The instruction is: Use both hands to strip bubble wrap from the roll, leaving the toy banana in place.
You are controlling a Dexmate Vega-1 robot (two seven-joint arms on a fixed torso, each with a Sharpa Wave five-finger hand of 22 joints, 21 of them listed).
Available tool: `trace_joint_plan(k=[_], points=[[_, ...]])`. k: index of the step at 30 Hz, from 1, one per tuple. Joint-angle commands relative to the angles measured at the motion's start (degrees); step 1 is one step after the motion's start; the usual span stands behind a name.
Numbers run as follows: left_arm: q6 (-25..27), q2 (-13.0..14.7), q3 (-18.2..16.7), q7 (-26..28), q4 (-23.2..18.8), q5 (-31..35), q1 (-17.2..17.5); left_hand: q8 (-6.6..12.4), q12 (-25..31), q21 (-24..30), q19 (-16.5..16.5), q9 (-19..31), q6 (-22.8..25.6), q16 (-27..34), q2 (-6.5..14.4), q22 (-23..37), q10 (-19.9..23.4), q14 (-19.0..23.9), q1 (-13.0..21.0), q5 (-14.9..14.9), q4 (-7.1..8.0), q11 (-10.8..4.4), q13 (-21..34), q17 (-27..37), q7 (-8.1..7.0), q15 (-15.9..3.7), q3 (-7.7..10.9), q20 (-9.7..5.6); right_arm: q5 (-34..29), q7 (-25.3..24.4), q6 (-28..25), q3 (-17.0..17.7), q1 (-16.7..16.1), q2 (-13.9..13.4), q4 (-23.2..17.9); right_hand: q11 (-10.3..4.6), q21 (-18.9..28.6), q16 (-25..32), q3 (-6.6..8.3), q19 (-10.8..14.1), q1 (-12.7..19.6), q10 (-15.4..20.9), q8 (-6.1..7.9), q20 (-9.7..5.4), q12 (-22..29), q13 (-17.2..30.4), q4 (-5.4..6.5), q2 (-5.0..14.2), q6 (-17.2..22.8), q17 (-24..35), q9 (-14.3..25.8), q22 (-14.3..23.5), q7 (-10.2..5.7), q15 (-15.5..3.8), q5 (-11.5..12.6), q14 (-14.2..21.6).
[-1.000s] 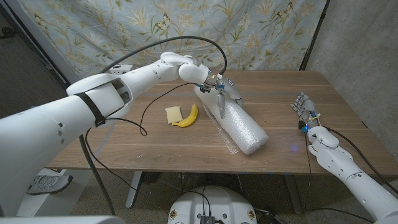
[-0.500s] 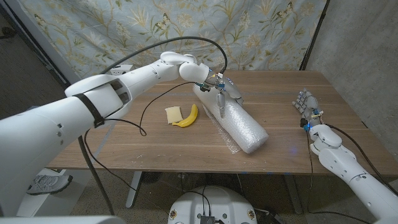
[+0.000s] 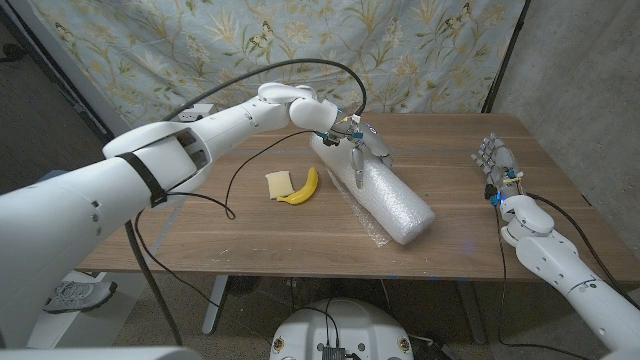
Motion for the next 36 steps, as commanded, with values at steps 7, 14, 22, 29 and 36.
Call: trace_joint_plan(k=[7,14,22,29,36], points=[[5.18,1.06,-2.78,-6.03,-3.99,-5.65,1.5,0.29,0.23,0.49,-0.21,0.39,0.88,0.14,7.94,0.21,4.38,7.05,7.52,0.37,0.25,-3.46,9.78,0.38,0.21,-7.11,-0.18,-0.12,-0.45,0.67,-0.67,0.18,-0.37,-0.66,-1.77,0.08,0.16,0.42,0.37,-0.02,-0.36,-0.23,0.23,-0.19,0.26,0.3,-0.17,0.1,0.05,0.03,0.2,0.24,0.26,0.32,0.03,-0.15],[6.4,1.87,-3.97,-5.0,-5.21,-5.66,2.07,0.38,0.15,0.65,-0.28,0.47,1.11,0.21,8.05,0.2,4.43,7.02,7.6,0.38,0.25,-3.46,9.84,0.61,0.15,-7.07,-0.27,-0.14,-0.62,1.01,-1.08,-0.33,0.11,-0.56,-1.72,0.1,0.14,0.42,0.36,-0.08,-0.4,-0.39,0.19,-0.22,0.21,0.3,-0.16,0.06,-0.04,0.04,0.2,0.24,0.19,0.37,0.02,-0.19],[7.69,1.69,-5.33,-3.1,-4.8,-6.68,2.4,0.43,0.15,0.77,-0.45,0.58,1.17,0.11,8.06,0.19,4.71,7.12,7.66,0.39,0.22,-3.74,9.9,0.59,0.12,-7.07,-0.36,-0.12,-0.67,1.2,-1.64,-0.72,0.53,-0.59,-1.69,0.03,0.16,0.42,0.37,-0.08,-0.38,-0.43,0.17,-0.2,0.21,0.31,-0.2,0.0,-0.11,0.02,0.19,0.24,0.21,0.37,0.01,-0.2],[7.95,0.89,-5.54,-2.11,-3.38,-7.33,1.94,0.53,0.09,0.93,-0.56,0.7,1.36,0.04,8.11,0.19,4.82,7.29,7.66,0.39,0.25,-3.52,9.99,0.63,0.24,-7.03,-0.43,-0.12,-0.72,1.33,-2.01,-1.0,0.39,-0.72,-1.83,0.13,0.16,0.42,0.38,-0.1,-0.38,-0.46,0.17,-0.22,0.21,0.31,-0.21,0.0,-0.12,0.03,0.19,0.24,0.28,0.41,0.01,-0.22],[8.26,-0.41,-5.59,-2.06,-1.3,-8.91,1.18,0.58,0.03,1.12,-0.57,0.73,1.53,0.04,8.17,0.18,5.0,7.32,7.63,0.39,0.28,-3.56,10.02,0.77,0.13,-7.0,-0.54,-0.12,-0.62,1.04,-2.25,-0.75,-0.15,-0.97,-2.16,0.13,0.17,0.43,0.4,-0.1,-0.39,-0.4,0.19,-0.23,0.25,0.31,-0.21,0.01,-0.07,0.03,0.19,0.24,0.24,0.32,0.02,-0.23]])
